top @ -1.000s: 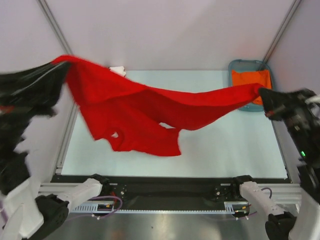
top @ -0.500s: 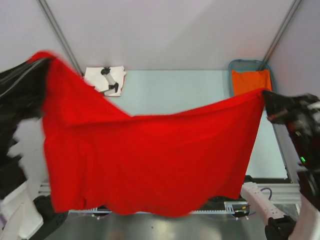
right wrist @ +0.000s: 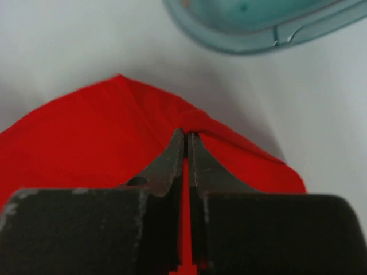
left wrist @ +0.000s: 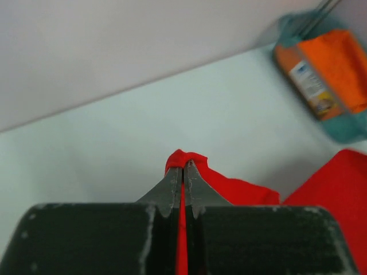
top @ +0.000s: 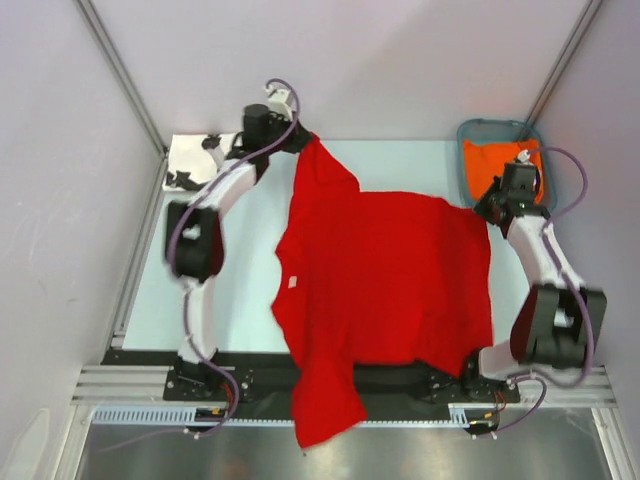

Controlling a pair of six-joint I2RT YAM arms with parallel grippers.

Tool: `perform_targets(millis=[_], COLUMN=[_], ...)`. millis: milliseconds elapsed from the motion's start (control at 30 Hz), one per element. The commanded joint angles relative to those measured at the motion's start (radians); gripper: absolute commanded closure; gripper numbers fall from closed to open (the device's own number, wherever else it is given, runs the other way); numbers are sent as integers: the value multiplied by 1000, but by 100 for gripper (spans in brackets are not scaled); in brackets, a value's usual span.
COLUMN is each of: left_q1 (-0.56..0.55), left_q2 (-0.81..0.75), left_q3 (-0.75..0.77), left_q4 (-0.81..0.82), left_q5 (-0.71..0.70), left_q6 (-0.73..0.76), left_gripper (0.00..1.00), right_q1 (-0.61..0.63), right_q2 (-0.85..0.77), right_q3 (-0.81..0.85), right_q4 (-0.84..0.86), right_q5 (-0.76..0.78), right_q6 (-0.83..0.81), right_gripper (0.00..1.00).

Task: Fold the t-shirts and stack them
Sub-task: Flatten the tshirt out

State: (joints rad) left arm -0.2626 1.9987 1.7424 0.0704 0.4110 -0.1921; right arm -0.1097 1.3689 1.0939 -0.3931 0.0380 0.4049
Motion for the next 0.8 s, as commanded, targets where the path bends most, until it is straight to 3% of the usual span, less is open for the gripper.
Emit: perform_targets(millis=[0, 67, 167, 267, 400, 767], left_q1=[25, 26, 23, 20, 11, -15], left_q2=[281, 499, 618, 574, 468, 207], left_q3=[306, 569, 735, 575, 392, 266], left_q4=[172, 131, 184, 309, 362, 231], left_q5=[89, 116, 143, 146, 161, 181], left_q6=[-130, -202, -320, -391, -414, -345], left_gripper=[100, 100, 100, 100, 100, 100], right_q1=[-50, -65, -65, -76, -88, -111], right_q2=[149, 270, 341, 371, 392, 435], right_q3=[32, 92, 174, 216, 254, 337], right_q4=[263, 276, 246, 215, 186, 111], right_q5=[-29, -29, -21, -21, -29, -124], right_q6=[-34, -66, -116, -120, -118, -95], right_gripper=[100, 100, 100, 100, 100, 100])
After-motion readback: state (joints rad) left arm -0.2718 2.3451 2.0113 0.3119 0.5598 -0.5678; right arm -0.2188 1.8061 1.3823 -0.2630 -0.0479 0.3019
